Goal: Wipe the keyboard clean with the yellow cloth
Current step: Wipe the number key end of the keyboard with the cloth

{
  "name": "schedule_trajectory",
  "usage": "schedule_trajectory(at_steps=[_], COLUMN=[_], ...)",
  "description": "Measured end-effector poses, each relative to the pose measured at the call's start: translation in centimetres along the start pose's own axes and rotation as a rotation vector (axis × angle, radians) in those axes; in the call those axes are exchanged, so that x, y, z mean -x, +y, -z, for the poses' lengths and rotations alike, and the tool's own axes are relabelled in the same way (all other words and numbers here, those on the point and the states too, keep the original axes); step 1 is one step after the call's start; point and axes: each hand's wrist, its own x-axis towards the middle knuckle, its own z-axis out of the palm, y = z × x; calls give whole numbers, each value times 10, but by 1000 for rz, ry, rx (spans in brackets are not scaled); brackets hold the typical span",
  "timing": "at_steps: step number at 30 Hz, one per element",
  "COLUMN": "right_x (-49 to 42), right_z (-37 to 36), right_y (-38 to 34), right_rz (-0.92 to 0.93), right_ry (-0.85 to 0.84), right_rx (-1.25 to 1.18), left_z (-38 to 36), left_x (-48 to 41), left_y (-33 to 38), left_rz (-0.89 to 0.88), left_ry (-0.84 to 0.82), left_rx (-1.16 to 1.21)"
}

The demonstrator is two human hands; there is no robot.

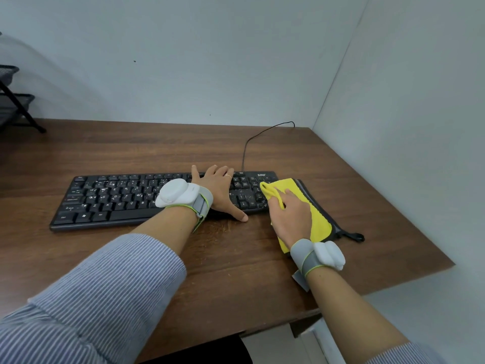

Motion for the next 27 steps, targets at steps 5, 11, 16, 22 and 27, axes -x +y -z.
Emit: schedule_trajectory(at_steps=[5,11,16,22,27], right_x=[-2,-5,0,-1,4], right_z=[-4,-24,-25,-29,-26], right_y=[-18,-18,-14,-18,-16], right_rz=[177,291,292,315,309], right_ry=[63,-79,-41,-57,-28], right_rx=[27,249,185,310,222], left_z=[4,6,2,3,3], left_x=[8,16,16,17,18], left_y=[-18,-37,-37,-38,-36], left_rz=[40,88,93,82,93], left_ry=[5,-51,-15,-20,-20], left_rx=[9,-13,8,46,51])
